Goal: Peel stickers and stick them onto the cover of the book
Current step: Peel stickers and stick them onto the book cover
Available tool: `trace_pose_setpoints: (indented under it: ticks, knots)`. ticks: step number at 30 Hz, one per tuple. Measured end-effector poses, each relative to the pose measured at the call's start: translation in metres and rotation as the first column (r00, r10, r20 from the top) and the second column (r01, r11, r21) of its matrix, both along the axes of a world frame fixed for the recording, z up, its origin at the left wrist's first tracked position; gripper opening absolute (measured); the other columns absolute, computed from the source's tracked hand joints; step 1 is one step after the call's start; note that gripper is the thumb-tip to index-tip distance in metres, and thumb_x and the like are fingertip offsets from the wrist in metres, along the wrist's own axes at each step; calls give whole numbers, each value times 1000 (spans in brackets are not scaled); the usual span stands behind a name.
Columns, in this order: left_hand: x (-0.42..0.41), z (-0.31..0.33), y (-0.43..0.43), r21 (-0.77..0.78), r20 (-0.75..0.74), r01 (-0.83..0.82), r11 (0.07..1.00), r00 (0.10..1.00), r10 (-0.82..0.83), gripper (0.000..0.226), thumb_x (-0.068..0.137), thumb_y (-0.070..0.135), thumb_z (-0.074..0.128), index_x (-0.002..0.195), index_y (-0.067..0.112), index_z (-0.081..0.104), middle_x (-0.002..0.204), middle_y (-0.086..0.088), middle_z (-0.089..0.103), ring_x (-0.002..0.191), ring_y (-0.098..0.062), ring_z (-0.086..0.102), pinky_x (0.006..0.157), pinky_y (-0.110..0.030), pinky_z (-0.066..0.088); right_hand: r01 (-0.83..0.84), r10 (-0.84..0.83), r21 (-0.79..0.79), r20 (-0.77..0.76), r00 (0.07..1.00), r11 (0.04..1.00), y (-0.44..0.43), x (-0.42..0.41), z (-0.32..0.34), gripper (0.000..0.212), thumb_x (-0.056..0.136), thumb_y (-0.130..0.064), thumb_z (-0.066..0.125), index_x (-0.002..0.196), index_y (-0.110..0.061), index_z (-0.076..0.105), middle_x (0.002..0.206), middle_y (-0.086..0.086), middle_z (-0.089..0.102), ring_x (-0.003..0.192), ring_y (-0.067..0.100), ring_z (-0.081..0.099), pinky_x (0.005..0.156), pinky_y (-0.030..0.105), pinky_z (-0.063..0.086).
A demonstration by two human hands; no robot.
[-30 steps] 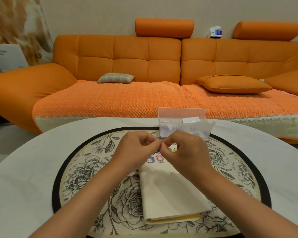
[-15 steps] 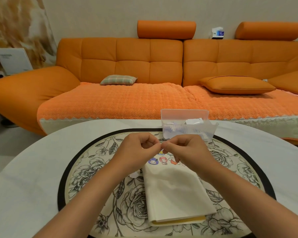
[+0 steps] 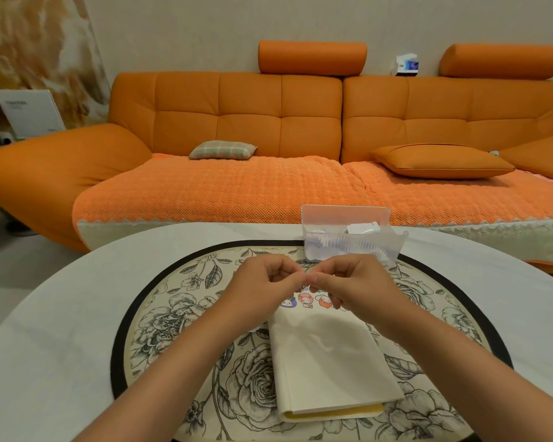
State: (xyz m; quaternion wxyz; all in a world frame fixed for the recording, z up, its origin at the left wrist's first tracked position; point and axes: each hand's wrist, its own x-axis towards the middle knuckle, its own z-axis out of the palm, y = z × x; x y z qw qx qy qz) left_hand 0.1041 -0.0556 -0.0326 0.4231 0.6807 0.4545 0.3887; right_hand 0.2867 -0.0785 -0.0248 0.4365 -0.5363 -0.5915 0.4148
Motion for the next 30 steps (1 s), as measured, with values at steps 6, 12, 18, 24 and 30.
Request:
trace_pose_setpoints:
  ticks: [6, 12, 18, 24, 30]
  knots:
    - [-1, 2, -1, -7, -37, 6, 1000, 999, -6, 11, 89, 16, 72, 78, 17, 73, 67, 7, 70, 64, -5, 65, 62, -14, 49, -114, 111, -104, -34, 993, 988, -1, 5, 5, 20, 93, -22, 68, 87, -6, 78, 84, 9, 76, 57, 15, 52, 49, 27, 38]
    - [-1, 3, -2, -31, -36, 46, 998, 998, -47, 11, 88, 14, 72, 77, 17, 73, 69, 3, 71, 64, -7, 64, 67, -21, 54, -102, 106, -78, 55, 993, 992, -3, 5, 7, 18, 92, -16, 68, 78, -10, 79, 70, 6, 72, 55, 14, 50, 51, 28, 38]
    - [0, 1, -2, -37, -25, 44, 998, 999, -45, 11, 88, 11, 70, 78, 13, 74, 69, 0, 70, 62, -7, 63, 67, -24, 56, -95, 98, -30, 123, 987, 995, -3, 6, 4, 16, 89, -21, 70, 76, -17, 78, 60, 16, 64, 54, 17, 49, 51, 25, 37]
    - [0, 2, -4, -47, -59, 32, 998, 998, -35, 13, 88, 14, 70, 76, 17, 73, 73, -8, 73, 63, -9, 64, 69, -28, 53, -148, 141, 20, 202, 969, 989, -4, 9, 6, 17, 95, -19, 67, 83, -11, 76, 56, -10, 65, 49, 9, 52, 48, 12, 37]
    - [1, 6, -6, -71, -39, 9, 997, 999, -12, 13, 89, 17, 71, 76, 16, 73, 70, -3, 71, 62, -8, 64, 58, -17, 46, -124, 126, -23, 76, 989, 992, -6, 7, 6, 18, 95, -18, 66, 84, -8, 76, 69, -3, 72, 50, 12, 53, 47, 21, 36]
